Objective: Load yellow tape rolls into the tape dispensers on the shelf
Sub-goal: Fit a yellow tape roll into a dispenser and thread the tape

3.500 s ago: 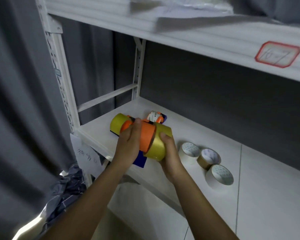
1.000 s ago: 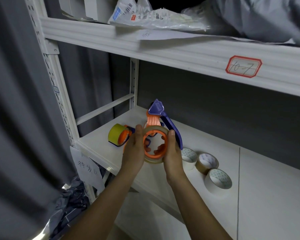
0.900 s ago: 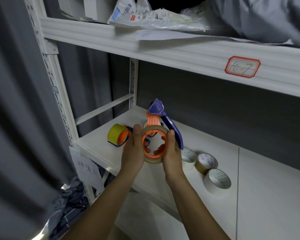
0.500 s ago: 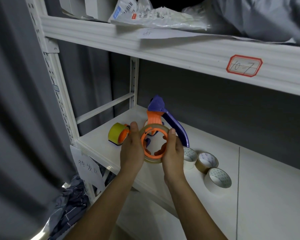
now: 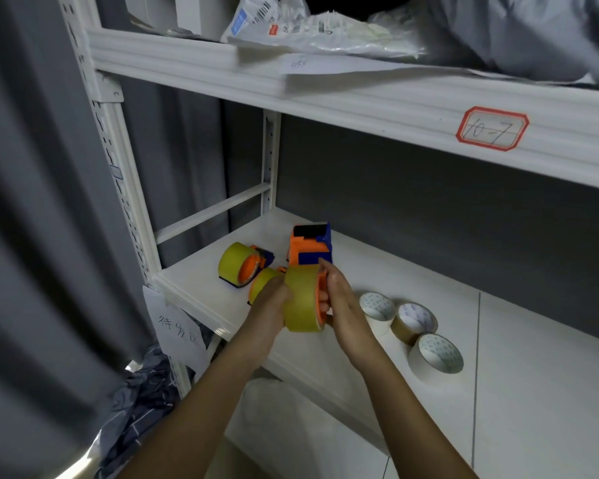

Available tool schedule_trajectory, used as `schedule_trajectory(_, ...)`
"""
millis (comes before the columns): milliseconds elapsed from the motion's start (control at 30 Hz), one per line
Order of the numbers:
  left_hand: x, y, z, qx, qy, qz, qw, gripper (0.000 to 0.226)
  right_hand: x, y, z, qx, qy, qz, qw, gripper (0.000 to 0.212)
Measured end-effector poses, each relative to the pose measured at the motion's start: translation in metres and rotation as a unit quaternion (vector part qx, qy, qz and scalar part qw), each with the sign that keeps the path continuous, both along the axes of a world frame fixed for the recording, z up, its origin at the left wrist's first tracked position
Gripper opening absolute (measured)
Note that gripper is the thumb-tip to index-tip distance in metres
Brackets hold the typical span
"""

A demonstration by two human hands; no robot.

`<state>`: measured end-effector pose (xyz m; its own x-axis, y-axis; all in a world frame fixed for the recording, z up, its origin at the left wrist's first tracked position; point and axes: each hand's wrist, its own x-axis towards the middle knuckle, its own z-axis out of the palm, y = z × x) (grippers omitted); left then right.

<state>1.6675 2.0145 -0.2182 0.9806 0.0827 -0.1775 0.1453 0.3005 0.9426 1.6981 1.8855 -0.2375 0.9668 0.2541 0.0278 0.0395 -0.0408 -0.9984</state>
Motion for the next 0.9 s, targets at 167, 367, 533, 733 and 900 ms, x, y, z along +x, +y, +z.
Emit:
schedule_trajectory(167,-0.002,0.013,-0.003,0.158,-0.105,-0.086,0.978,0.047,-0.011,-0.013,0.011,-0.013,-0.059,0.143,0.988,0.074)
schedule_trajectory(367,0.005,0.019,-0.006,0.143,-0.065,-0.050,0.986,0.034,-0.012,-0.014,0.016,-0.051,-0.123,0.136,0.982,0.085)
schedule_trajectory(533,0.021,0.018,-0.002,0.059,0.030,0.030,0.997,0.022,-0.016,-0.008,0.016,-0.092,-0.188,0.103,0.972,0.086)
schedule_trajectory(733,0.007,0.014,0.004,0.176,-0.027,-0.016,0.984,0.036,-0.020,0.000,0.016,-0.013,-0.101,0.068,0.992,0.056)
schedule_trajectory(900,-0.015,0.016,0.006,0.162,-0.110,-0.095,0.976,0.046,-0.021,0.002,0.019,0.027,0.033,0.064,0.997,0.044)
